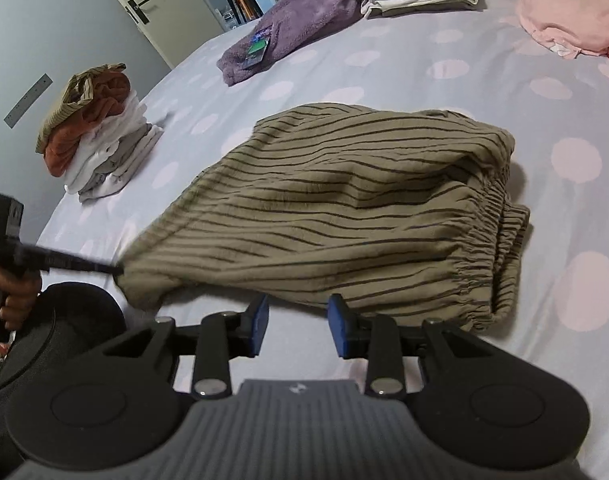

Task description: Fold clothes

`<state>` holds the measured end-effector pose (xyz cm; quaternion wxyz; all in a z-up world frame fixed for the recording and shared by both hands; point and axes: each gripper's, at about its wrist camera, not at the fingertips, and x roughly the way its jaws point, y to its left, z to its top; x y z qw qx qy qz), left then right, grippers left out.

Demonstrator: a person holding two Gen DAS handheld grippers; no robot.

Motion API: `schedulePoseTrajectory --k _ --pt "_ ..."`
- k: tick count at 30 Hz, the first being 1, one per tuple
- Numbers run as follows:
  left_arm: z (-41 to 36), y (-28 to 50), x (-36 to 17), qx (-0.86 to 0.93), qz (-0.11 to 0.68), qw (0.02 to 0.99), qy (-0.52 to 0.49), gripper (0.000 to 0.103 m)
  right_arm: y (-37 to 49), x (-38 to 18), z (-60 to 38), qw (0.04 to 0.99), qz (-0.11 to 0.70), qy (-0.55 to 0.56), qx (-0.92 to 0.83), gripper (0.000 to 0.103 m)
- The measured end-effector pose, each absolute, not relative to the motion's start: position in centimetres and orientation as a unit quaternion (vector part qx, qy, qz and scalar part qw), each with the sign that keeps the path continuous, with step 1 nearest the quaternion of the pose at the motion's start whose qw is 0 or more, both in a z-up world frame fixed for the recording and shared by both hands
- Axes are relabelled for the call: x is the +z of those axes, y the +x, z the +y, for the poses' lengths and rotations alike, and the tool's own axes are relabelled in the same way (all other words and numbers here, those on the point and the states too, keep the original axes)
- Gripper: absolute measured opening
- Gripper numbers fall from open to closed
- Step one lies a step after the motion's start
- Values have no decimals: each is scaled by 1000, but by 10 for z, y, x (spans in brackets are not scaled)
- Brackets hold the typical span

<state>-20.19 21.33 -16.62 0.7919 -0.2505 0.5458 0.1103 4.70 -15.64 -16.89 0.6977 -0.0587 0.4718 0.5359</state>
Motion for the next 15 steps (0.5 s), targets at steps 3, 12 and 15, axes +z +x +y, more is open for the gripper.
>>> schedulePoseTrajectory --k 3,12,15 --pt "204 -188 -170 113 577 780 -213 15 49 -169 -154 696 476 -57 535 36" --pt "250 -182 -128 155 531 810 -197 29 76 -157 -165 733 451 -25 509 43" --pt "267 -164 -120 155 468 840 -225 47 105 -160 -164 760 448 -24 471 46"
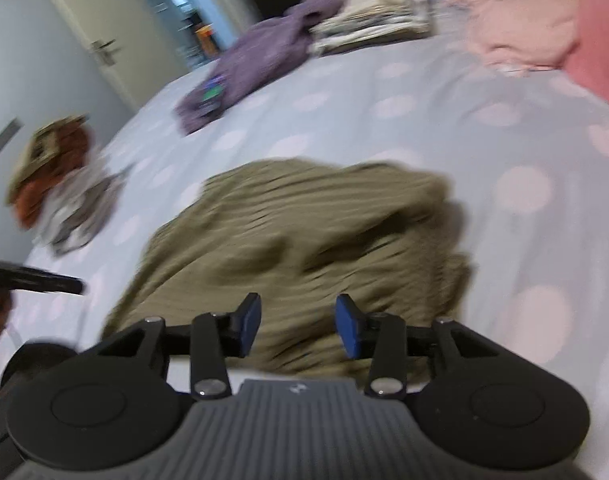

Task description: Fold clothes

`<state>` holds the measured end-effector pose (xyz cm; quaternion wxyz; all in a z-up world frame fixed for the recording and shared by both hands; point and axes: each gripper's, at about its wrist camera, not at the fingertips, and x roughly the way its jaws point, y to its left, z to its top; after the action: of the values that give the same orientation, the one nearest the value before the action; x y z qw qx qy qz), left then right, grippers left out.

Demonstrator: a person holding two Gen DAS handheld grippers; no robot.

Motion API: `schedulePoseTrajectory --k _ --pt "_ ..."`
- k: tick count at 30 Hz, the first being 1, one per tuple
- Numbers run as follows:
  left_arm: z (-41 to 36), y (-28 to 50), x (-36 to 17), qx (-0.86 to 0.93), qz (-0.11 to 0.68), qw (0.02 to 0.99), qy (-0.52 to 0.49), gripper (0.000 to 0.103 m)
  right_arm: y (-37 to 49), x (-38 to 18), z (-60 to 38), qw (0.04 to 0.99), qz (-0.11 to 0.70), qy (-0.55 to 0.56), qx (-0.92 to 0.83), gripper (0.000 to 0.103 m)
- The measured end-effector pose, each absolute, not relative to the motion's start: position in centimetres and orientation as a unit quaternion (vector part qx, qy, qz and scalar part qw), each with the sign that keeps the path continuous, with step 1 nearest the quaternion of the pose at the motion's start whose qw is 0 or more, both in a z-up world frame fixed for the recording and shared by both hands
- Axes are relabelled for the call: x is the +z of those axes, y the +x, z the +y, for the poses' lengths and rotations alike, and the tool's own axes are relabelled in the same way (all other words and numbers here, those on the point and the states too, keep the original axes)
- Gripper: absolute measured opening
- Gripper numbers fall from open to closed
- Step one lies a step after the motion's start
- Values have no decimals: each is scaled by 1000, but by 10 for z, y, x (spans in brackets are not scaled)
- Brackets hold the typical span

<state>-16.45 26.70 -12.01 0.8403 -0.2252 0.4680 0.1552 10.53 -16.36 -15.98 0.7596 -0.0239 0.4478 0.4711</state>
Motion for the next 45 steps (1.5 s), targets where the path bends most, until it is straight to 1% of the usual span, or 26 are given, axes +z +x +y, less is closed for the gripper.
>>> schedulePoseTrajectory --k 3,4,6,9,12,15,18,19,20,21,22,23,24,26,30,32,35,38,40,43,44,45 --pt "282 -134 -130 115 419 859 -272 48 142 -168 -159 771 444 -19 455 55" --pt "287 -120 -136 102 414 860 -280 48 153 -171 -156 773 444 -21 453 60" --pt "294 -94 -148 89 420 858 -282 48 177 -177 -150 777 446 -21 444 63" --pt "299 -55 -170 91 449 849 -264 48 210 -189 -147 777 460 2 429 64" --pt "300 -26 -190 96 481 834 -254 48 239 -213 -146 760 501 48 411 65" --pt "298 -16 -198 95 489 829 -255 48 259 -242 -150 727 545 108 404 66" --pt "299 -9 -204 84 489 827 -266 48 269 -266 -155 691 559 184 420 66" --pt "300 -7 -207 84 492 825 -266 48 271 -274 -155 683 561 198 423 64" --pt "301 -6 -208 86 493 824 -264 48 272 -278 -153 679 561 200 430 55" --pt "302 -5 -209 88 494 824 -264 48 271 -277 -151 679 554 196 440 22" --pt "304 -4 -210 90 495 823 -263 48 268 -274 -150 682 544 190 450 16" --pt "305 -5 -208 92 491 825 -264 48 265 -270 -149 685 534 184 461 15" --pt "306 -6 -207 95 486 827 -265 48 260 -262 -149 688 519 177 476 9" --pt "307 -9 -203 99 476 832 -268 48 242 -239 -151 695 479 155 514 9" --pt "303 -17 -195 94 453 842 -276 48 182 -190 -159 702 397 49 589 9" --pt "299 -17 -192 86 445 847 -276 48 163 -184 -160 688 410 35 598 9" --pt "296 -16 -189 79 438 853 -272 48 156 -188 -168 658 451 88 596 9" --pt "298 -15 -188 80 433 855 -274 48 163 -195 -186 652 467 197 564 9" --pt "300 -16 -189 83 430 854 -279 48 174 -207 -205 652 479 302 505 9" --pt "302 -15 -193 89 431 852 -284 48 194 -247 -223 639 543 392 378 9" --pt "301 -13 -194 90 435 851 -282 48 201 -258 -223 642 562 386 351 9" --pt "301 -11 -196 91 438 850 -279 48 206 -266 -216 653 579 351 339 9"
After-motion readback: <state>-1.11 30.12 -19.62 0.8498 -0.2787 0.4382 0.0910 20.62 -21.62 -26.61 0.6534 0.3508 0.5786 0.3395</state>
